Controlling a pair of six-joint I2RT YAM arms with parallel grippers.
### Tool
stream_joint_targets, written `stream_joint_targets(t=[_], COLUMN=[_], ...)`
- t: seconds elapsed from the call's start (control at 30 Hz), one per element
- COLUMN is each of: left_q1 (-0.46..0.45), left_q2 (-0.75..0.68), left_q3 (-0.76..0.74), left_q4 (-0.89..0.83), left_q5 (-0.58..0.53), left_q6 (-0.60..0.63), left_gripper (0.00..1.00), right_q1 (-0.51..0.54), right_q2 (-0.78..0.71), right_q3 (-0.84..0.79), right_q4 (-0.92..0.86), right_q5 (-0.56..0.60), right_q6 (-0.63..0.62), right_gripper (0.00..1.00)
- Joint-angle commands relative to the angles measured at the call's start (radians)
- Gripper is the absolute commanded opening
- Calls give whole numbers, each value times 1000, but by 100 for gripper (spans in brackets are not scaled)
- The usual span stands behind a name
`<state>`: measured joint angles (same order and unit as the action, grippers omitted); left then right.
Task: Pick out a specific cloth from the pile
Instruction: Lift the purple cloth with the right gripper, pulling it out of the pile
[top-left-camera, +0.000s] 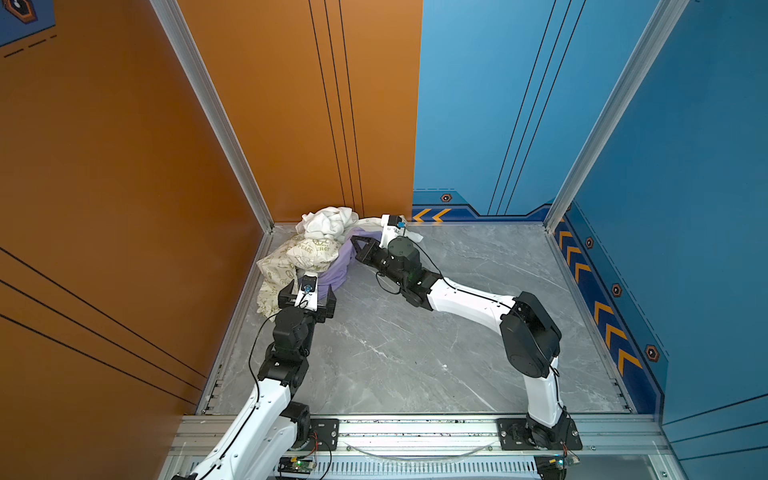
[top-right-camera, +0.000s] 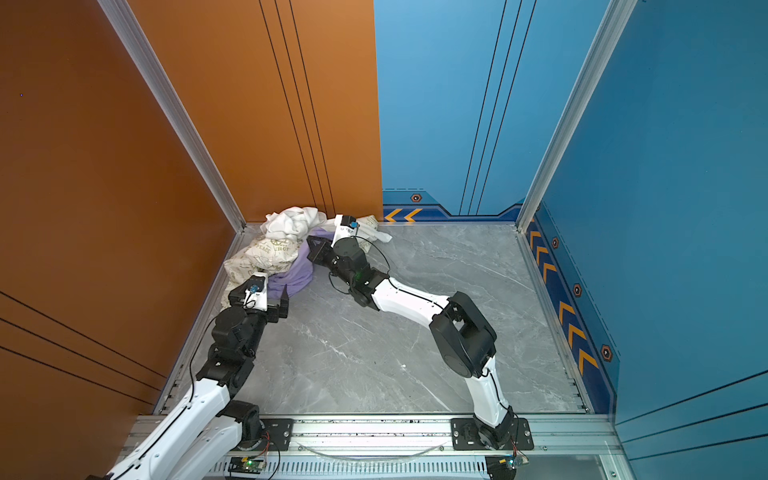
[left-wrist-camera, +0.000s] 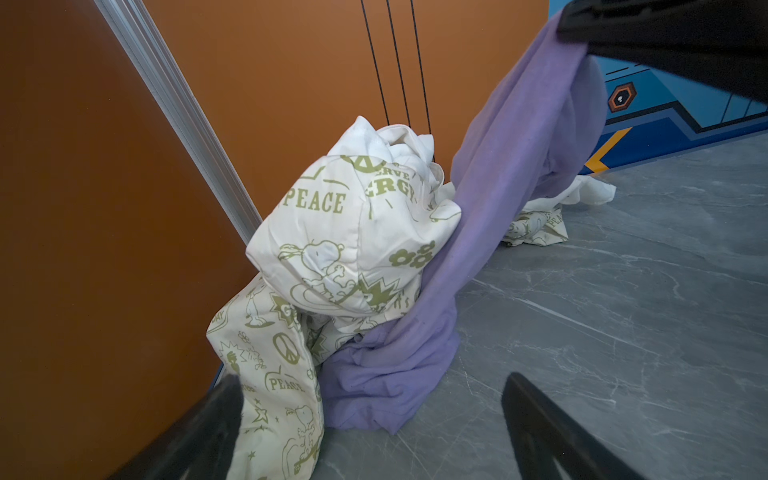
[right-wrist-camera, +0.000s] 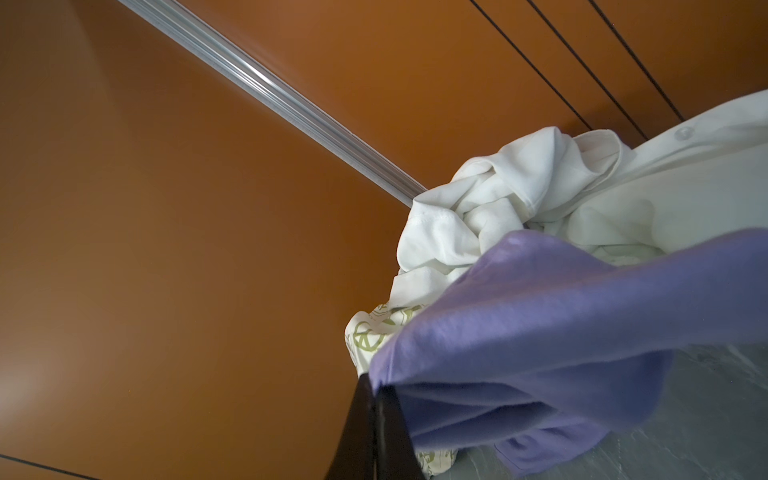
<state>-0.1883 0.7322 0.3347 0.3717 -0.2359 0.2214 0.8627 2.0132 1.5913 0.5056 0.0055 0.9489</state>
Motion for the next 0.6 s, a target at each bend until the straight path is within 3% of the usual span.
stream_joint_targets(t=[0.0,0.57], left_q1=[5,2], left_q2=[-13,-16], left_q3=[15,13], left_q4=[4,4], left_q5=[-15,-17], left_q6=[16,16], left_gripper=[98,98], right_q1=[13,21], right_q2=[-84,-212], right_q3=[69,94], right_q4=[22,1], right_q5=[-12,21], right_q6=[-95,-247], right_gripper=[0,0])
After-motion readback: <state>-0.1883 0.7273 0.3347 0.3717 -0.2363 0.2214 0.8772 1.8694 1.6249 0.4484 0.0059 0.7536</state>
